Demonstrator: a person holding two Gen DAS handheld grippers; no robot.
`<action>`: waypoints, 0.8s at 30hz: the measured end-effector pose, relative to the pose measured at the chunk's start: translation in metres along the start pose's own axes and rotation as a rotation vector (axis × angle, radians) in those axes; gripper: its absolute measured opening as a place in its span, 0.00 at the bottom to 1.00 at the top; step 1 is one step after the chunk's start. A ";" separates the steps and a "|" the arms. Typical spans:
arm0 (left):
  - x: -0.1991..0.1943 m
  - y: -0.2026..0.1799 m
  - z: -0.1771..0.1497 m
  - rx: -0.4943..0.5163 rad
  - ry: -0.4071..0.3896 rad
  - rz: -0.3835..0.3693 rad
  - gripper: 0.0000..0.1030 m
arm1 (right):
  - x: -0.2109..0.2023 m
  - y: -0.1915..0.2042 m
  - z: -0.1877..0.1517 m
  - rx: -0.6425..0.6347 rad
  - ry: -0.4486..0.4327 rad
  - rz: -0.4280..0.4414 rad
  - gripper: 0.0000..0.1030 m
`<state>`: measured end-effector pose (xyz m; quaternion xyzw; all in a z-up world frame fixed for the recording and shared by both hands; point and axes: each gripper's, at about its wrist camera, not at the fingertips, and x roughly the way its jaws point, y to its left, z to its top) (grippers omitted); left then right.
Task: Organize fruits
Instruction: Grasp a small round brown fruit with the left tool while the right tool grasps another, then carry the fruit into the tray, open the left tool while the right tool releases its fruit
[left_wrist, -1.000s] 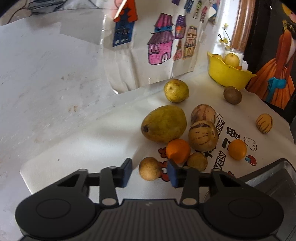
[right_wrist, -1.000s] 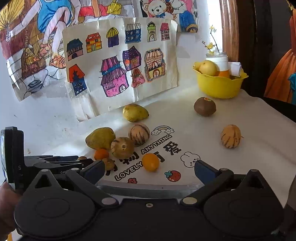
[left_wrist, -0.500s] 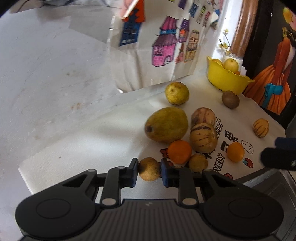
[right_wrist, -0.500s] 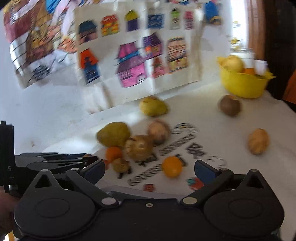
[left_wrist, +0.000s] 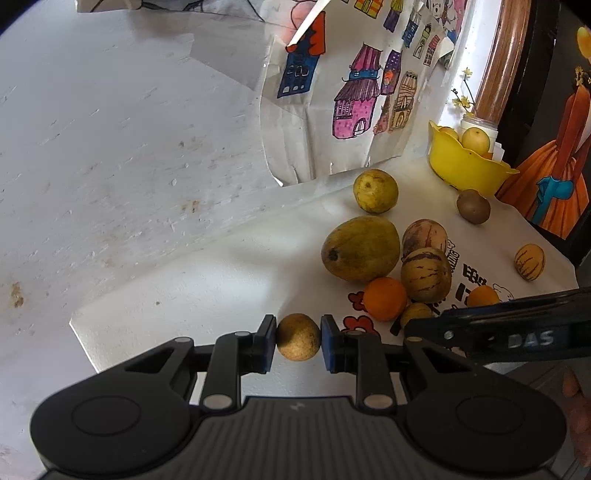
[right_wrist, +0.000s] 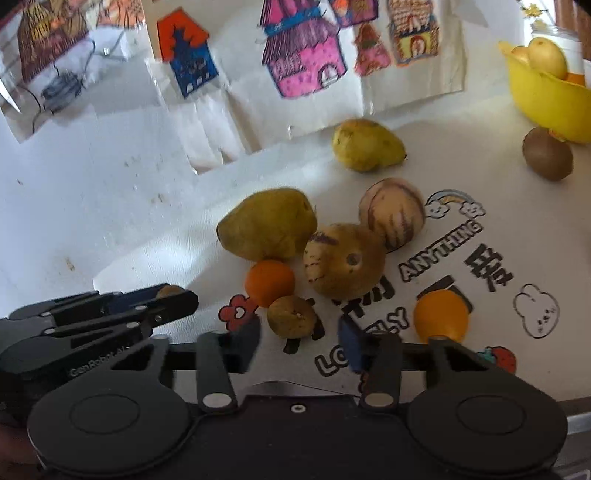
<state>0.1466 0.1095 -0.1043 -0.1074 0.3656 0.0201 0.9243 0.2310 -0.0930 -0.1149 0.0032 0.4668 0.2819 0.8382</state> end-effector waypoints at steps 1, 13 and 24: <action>0.000 0.000 0.000 -0.002 0.001 -0.001 0.27 | 0.002 0.002 0.000 -0.013 -0.003 -0.003 0.43; -0.004 -0.004 0.000 -0.009 -0.002 -0.010 0.27 | -0.012 0.012 -0.002 -0.067 -0.037 -0.008 0.30; -0.054 -0.046 0.002 0.049 -0.063 -0.075 0.27 | -0.110 0.014 -0.025 -0.013 -0.180 -0.048 0.30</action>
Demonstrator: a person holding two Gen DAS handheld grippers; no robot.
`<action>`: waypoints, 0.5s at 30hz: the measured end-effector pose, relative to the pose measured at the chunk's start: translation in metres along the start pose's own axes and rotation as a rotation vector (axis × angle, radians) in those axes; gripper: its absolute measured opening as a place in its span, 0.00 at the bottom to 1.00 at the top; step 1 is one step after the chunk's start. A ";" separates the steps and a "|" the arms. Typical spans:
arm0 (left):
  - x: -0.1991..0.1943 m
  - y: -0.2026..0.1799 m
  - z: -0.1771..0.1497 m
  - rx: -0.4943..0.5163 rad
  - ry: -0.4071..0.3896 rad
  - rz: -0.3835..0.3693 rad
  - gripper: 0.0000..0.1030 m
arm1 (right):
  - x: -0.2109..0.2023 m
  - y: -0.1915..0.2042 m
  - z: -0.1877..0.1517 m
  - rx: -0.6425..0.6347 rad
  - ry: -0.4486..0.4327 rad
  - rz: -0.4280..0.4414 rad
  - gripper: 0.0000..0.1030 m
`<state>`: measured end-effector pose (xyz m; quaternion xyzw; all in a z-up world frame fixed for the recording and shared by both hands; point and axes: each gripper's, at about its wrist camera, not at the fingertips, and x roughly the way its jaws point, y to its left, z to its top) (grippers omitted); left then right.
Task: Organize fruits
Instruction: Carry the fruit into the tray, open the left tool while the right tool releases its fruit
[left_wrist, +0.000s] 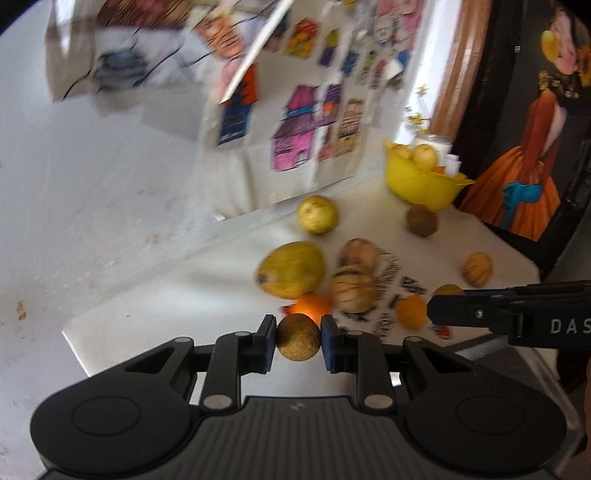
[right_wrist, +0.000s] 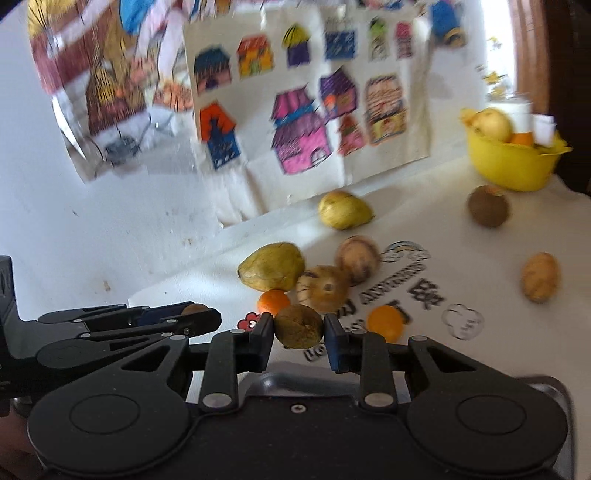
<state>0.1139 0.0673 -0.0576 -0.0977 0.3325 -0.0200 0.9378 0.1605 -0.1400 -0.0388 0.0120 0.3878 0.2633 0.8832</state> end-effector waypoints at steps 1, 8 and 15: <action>-0.005 -0.008 0.000 0.007 -0.004 -0.011 0.27 | -0.011 0.000 -0.001 0.001 -0.013 -0.008 0.30; -0.042 -0.067 -0.002 0.088 -0.062 -0.090 0.27 | -0.084 -0.010 -0.017 0.010 -0.106 -0.070 0.30; -0.079 -0.111 -0.016 0.141 -0.094 -0.112 0.27 | -0.143 -0.025 -0.044 0.044 -0.174 -0.104 0.30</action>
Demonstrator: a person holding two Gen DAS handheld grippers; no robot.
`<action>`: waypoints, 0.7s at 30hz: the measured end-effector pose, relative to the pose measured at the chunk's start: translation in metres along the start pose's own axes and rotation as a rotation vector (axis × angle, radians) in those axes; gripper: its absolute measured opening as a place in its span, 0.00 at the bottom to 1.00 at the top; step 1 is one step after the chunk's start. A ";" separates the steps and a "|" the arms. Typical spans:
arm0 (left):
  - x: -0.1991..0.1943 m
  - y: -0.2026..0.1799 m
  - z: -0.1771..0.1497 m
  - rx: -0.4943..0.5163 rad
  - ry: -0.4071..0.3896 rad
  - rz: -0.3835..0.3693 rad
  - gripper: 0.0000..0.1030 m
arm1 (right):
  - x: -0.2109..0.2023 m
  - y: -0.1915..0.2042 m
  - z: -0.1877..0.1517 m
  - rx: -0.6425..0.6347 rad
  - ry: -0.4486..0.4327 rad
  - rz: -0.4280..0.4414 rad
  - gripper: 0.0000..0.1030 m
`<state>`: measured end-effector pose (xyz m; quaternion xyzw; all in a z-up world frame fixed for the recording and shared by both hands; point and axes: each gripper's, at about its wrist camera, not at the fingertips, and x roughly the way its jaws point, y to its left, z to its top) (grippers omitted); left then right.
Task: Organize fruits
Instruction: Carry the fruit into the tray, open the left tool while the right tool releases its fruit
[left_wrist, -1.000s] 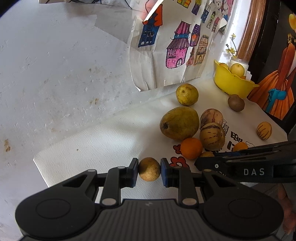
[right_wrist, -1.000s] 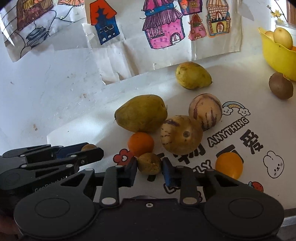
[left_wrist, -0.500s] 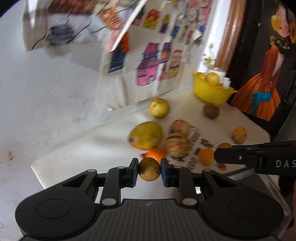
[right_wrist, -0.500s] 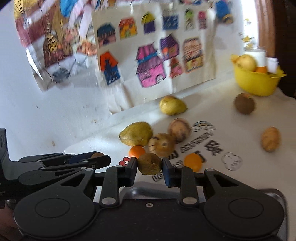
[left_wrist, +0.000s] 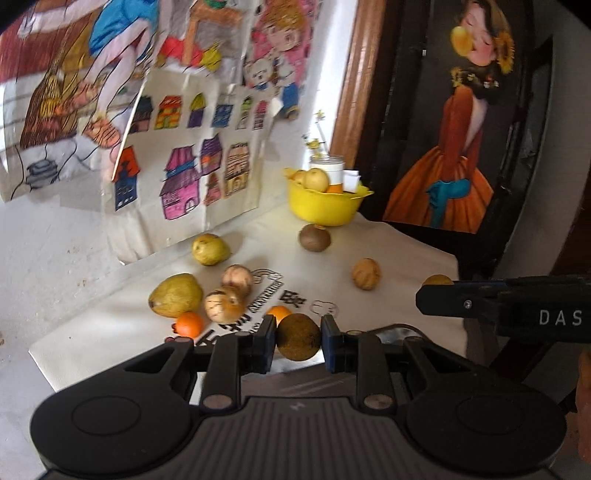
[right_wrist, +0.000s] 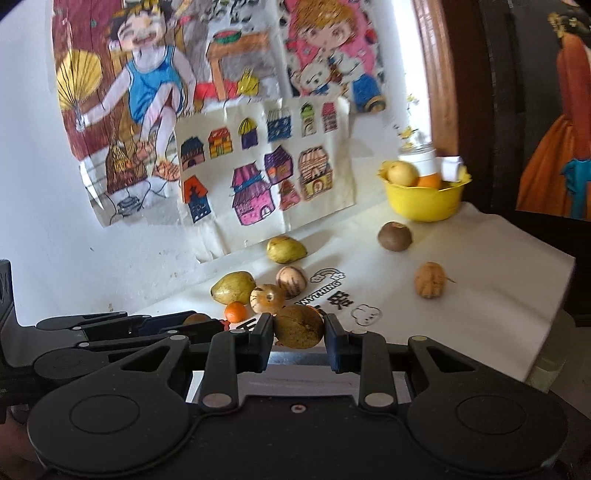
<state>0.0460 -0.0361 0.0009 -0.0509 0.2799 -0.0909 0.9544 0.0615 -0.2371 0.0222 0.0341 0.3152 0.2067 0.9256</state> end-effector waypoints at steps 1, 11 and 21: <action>-0.003 -0.006 -0.001 0.006 -0.002 0.002 0.27 | -0.007 -0.002 -0.002 0.001 -0.007 -0.001 0.30; -0.030 -0.039 -0.016 0.039 -0.002 0.020 0.27 | -0.063 -0.019 -0.019 0.026 -0.071 -0.004 0.30; 0.000 -0.029 -0.036 -0.017 0.104 0.035 0.27 | -0.025 -0.028 -0.043 0.027 0.064 -0.004 0.30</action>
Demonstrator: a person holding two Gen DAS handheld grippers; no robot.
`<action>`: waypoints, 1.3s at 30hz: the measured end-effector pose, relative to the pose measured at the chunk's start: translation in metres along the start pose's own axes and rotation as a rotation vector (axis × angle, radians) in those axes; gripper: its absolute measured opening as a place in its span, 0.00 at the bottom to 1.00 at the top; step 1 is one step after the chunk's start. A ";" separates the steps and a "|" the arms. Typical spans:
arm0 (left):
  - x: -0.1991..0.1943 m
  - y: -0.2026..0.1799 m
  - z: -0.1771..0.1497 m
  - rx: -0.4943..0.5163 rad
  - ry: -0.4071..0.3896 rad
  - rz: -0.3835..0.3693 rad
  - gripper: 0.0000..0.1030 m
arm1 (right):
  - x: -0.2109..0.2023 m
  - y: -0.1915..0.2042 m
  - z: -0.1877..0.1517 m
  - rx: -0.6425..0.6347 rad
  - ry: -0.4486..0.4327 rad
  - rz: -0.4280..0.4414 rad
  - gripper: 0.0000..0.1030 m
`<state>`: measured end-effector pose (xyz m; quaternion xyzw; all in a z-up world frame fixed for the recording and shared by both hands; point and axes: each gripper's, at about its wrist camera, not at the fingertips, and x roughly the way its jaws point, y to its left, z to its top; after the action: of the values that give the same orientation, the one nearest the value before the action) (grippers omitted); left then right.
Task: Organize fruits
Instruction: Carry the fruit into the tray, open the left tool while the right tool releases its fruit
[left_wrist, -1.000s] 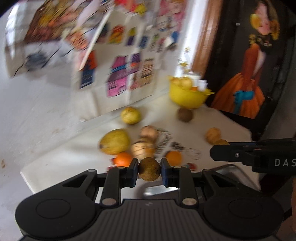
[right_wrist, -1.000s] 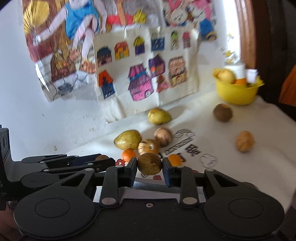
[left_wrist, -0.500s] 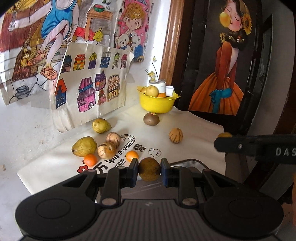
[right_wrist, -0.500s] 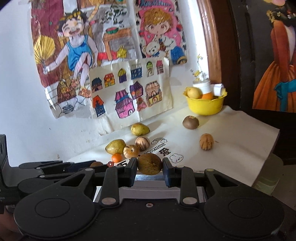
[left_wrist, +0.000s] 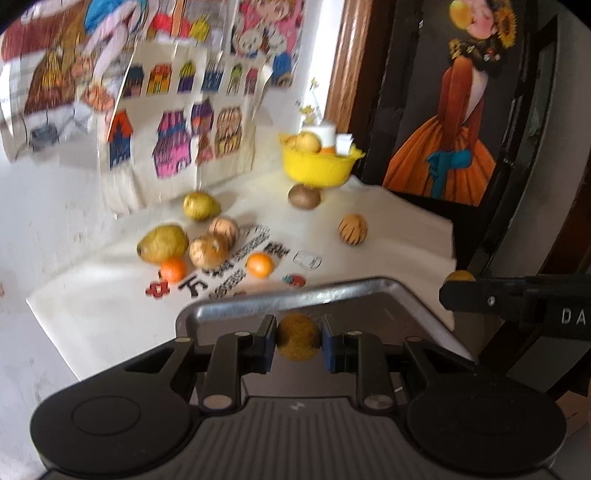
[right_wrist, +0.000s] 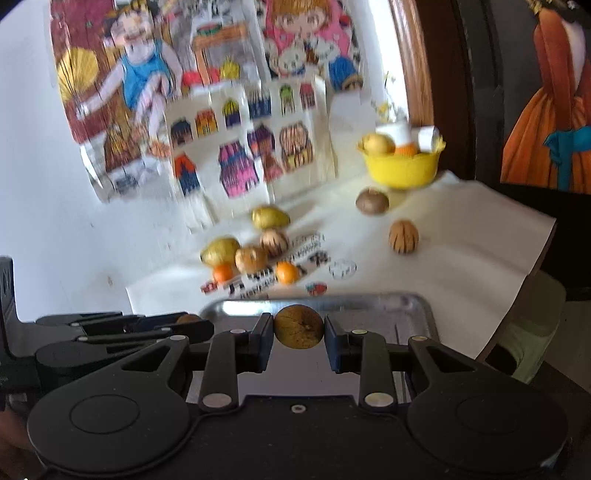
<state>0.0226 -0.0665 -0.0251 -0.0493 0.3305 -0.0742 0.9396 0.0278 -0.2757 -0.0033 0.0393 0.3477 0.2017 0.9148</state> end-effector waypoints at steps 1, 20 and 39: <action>0.006 0.002 -0.002 -0.005 0.013 0.008 0.27 | 0.009 -0.001 -0.001 -0.007 0.020 -0.008 0.30; 0.066 0.010 -0.028 -0.022 0.154 0.061 0.27 | 0.086 -0.018 -0.033 -0.066 0.189 -0.071 0.30; 0.066 0.014 -0.032 -0.015 0.160 0.063 0.27 | 0.094 -0.017 -0.041 -0.072 0.212 -0.073 0.32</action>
<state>0.0551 -0.0659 -0.0921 -0.0399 0.4065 -0.0459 0.9116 0.0705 -0.2571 -0.0964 -0.0280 0.4361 0.1834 0.8806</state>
